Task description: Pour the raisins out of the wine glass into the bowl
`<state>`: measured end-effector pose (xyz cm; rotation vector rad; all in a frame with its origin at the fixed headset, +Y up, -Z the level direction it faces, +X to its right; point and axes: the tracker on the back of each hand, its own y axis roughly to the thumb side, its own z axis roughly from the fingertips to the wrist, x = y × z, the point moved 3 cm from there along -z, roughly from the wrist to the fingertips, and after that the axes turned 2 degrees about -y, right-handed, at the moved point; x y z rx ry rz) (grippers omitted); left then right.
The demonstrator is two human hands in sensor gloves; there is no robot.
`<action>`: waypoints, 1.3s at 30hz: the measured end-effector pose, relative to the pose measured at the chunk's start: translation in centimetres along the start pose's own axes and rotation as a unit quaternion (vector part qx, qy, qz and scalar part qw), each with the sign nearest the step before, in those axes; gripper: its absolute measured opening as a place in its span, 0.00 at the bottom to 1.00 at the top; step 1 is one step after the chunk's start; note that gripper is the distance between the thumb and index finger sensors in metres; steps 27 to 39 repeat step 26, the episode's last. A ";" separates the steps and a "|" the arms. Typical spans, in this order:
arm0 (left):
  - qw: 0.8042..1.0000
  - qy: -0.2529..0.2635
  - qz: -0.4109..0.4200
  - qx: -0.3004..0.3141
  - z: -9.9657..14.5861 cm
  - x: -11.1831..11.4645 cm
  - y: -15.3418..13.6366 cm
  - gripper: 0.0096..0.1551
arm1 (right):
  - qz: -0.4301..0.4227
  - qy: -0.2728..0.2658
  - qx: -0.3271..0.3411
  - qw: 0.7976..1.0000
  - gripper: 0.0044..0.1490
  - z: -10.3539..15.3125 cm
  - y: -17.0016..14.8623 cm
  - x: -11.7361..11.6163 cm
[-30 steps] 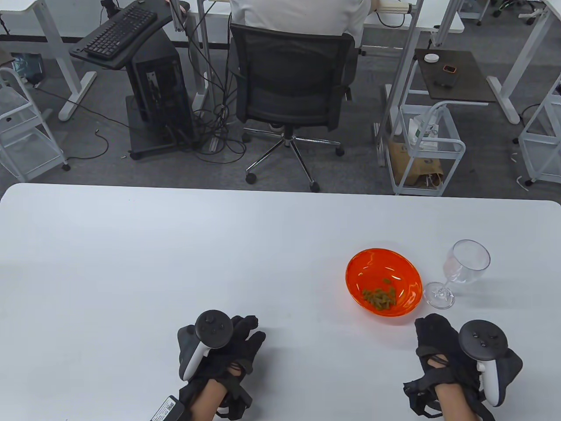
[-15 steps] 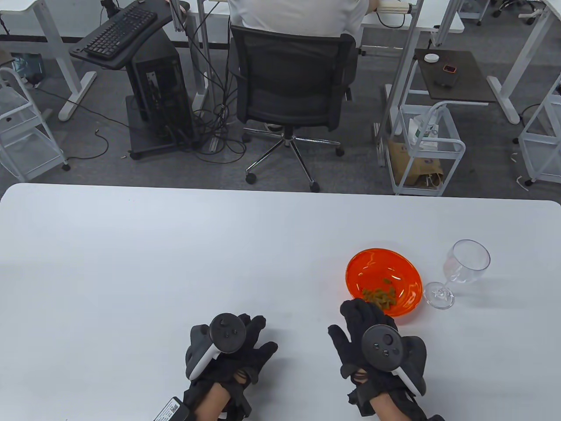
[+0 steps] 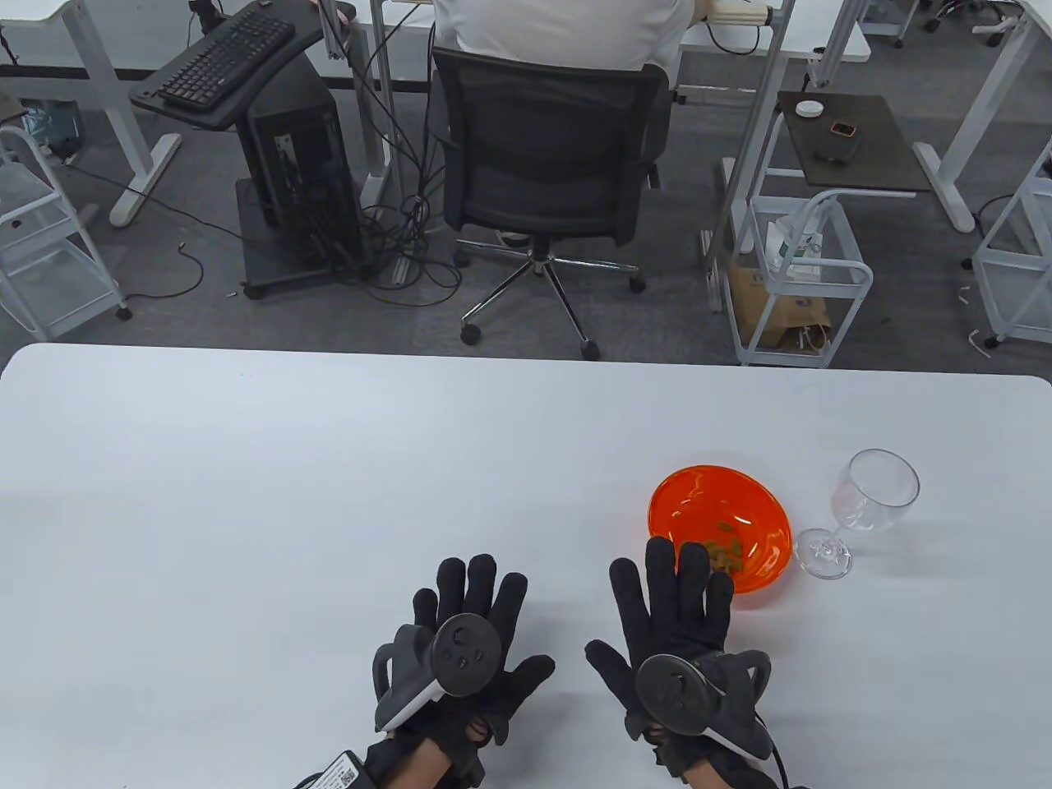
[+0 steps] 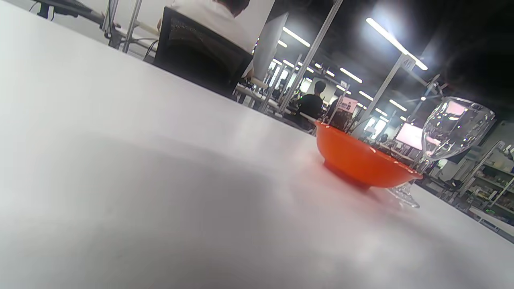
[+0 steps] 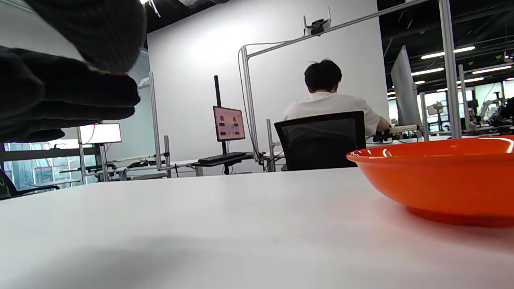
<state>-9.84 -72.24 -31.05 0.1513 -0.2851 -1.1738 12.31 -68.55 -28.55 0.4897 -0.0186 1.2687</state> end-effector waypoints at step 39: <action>0.995 -0.062 0.025 -0.076 -0.6 2.0 -2.1 0.51 | -0.007 0.012 -0.031 0.999 0.54 0.4 -0.5 -0.6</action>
